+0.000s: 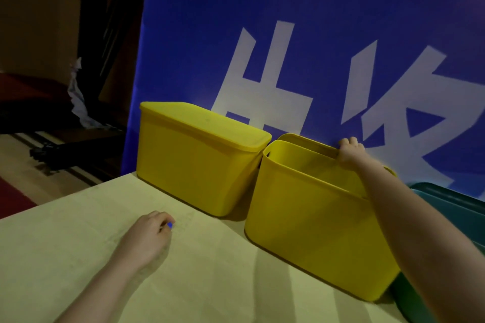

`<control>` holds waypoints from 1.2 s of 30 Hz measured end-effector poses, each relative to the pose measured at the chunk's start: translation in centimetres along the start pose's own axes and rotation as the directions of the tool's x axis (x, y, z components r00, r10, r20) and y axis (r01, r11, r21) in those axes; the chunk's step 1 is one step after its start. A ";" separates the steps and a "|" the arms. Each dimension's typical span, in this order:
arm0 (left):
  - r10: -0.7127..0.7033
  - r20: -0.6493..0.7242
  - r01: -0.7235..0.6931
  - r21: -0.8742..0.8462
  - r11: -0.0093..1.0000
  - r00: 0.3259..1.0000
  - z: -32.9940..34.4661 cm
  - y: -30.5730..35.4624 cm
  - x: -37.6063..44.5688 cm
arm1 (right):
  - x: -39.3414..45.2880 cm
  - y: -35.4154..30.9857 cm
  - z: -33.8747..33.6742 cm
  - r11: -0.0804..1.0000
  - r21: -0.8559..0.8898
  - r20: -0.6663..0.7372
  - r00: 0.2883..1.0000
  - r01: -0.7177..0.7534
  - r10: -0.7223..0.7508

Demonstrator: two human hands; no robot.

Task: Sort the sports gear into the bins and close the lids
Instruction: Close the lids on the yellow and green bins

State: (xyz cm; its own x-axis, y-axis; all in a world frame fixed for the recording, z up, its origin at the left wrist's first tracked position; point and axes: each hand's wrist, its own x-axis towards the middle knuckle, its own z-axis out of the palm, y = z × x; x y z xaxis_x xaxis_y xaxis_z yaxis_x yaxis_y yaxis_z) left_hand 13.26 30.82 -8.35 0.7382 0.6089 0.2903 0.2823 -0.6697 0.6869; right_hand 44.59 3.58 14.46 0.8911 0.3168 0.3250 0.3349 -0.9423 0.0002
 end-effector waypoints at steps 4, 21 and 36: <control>0.059 0.058 -0.061 0.036 0.997 0.997 0.2 -0.3 0.1 | 1.7 0.8 -1.1 0.988 -0.150 0.070 0.997 0.027 -0.017; -0.007 0.006 0.007 -0.026 1.000 1.000 -0.2 0.4 -0.3 | 2.6 0.2 -10.2 0.973 -0.195 -0.403 0.894 0.122 -0.193; 0.127 -0.132 -0.143 -0.127 0.982 0.983 0.3 8.5 -2.3 | -15.4 2.3 -5.0 0.872 0.186 -0.290 0.873 0.452 -0.391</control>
State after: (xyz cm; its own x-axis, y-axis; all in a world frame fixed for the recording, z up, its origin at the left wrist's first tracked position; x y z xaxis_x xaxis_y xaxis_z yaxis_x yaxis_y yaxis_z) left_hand 14.17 23.61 -3.36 0.6809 0.5699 0.4600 0.0937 -0.6907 0.7170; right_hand 30.15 -4.00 14.20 0.5585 0.6137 0.5580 0.7520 -0.6585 -0.0285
